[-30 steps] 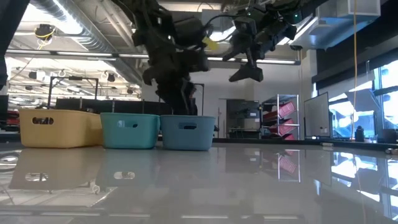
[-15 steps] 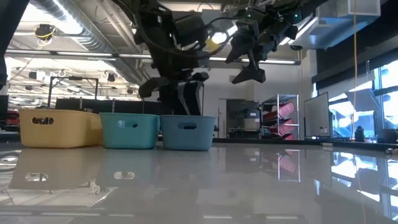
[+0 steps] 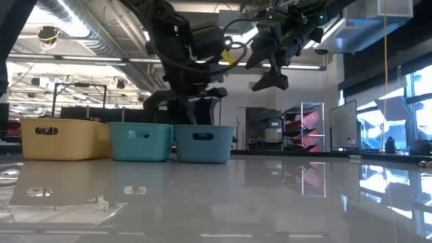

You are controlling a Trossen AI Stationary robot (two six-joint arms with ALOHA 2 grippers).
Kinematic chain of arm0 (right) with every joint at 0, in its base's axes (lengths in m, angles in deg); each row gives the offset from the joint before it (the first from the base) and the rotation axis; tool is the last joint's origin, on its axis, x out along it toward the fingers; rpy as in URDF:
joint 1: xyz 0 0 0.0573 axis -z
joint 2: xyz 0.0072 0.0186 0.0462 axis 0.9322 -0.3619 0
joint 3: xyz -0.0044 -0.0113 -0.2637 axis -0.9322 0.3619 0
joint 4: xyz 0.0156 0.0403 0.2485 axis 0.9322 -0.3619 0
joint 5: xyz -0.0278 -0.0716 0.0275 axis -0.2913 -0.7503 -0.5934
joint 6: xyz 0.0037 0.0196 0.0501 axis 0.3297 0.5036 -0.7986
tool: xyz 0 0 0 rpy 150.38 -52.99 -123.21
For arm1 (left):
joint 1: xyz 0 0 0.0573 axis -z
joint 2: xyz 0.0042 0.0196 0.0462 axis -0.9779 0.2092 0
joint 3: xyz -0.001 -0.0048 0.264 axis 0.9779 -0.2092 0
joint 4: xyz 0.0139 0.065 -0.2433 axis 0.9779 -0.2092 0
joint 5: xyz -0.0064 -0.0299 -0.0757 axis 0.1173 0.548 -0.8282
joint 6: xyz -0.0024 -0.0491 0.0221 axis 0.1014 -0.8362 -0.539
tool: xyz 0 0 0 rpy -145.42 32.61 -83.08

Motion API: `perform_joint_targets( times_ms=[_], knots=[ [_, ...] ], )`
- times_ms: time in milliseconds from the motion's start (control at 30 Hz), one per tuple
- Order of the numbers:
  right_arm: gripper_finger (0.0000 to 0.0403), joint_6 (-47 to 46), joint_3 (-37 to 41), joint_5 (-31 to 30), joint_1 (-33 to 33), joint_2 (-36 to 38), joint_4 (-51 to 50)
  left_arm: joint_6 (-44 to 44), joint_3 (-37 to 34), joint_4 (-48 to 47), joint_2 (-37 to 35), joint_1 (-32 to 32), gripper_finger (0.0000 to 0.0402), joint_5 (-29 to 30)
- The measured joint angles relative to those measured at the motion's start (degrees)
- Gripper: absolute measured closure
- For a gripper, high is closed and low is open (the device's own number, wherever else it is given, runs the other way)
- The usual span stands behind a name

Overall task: Sort batteries
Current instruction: Put the silver battery into the green bin

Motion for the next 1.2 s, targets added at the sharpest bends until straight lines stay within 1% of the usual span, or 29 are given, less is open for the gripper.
perform_joint_targets(
  times_ms=[333,633,733,1033,1200],
  knots=[
    [0.0075,-0.07,0.00,-0.05,0.00,0.00,-0.37,0.91,0.09,-0.19,2.63,-0.48,0.0234,-0.03],
    [0.0075,-0.33,0.00,-0.42,0.00,0.00,-0.82,2.53,0.22,-1.84,3.08,-0.48,0.0237,-0.81],
    [0.0075,-0.41,0.00,-0.44,0.00,0.00,-0.82,2.64,0.18,-1.95,3.14,-0.48,0.0255,-0.84],
    [0.0075,-0.42,0.00,-0.44,0.00,0.00,-0.82,2.37,-0.17,-2.80,3.58,-0.55,0.0331,-0.29],
    [0.0075,-0.44,0.00,-0.43,0.00,0.00,-0.86,2.35,-0.17,-2.38,3.58,-0.55,0.0363,-0.31]
  ],
)
